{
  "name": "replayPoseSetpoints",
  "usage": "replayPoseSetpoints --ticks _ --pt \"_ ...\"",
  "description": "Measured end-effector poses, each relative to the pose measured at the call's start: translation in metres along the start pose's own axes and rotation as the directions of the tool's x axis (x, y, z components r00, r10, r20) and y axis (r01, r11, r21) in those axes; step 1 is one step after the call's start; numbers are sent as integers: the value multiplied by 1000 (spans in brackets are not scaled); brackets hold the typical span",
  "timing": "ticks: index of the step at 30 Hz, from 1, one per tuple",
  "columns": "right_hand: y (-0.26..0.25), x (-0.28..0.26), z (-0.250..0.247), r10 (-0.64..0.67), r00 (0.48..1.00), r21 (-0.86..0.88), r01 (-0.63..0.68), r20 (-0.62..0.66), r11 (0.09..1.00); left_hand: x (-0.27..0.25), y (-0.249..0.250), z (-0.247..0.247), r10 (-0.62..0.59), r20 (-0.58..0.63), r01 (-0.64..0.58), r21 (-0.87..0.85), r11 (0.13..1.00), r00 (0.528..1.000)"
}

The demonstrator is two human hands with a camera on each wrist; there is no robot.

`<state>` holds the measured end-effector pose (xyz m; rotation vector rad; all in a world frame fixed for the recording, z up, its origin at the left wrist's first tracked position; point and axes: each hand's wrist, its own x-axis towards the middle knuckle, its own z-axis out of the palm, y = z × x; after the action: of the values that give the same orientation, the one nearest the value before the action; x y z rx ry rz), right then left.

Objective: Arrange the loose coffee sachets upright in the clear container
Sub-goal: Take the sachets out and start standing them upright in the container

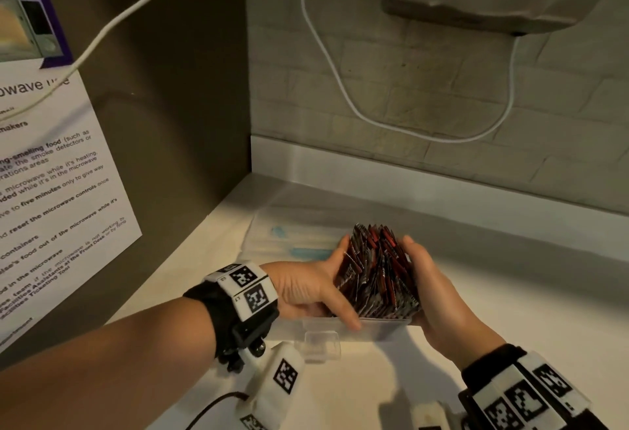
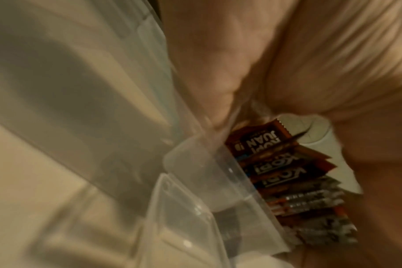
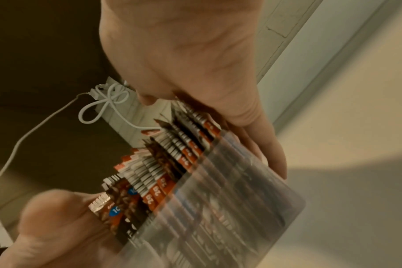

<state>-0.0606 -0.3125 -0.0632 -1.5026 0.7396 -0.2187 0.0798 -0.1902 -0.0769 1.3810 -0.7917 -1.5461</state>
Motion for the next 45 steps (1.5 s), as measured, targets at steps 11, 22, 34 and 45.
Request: replayPoseSetpoints --ticks 11,22,34,45 --pt "3 -4 1 -26 1000 3 26 4 1000 -16 -5 2 -18 -40 31 367 930 999" --pt "0 -5 3 -18 1000 40 18 1 999 1 -10 5 196 -300 -55 420 906 933" --pt "-3 -4 2 22 1000 25 -22 11 999 -7 -6 -1 118 -238 -9 414 910 964" --pt "-3 -3 5 48 999 44 -47 -16 998 10 -13 11 274 -453 -9 504 864 848"
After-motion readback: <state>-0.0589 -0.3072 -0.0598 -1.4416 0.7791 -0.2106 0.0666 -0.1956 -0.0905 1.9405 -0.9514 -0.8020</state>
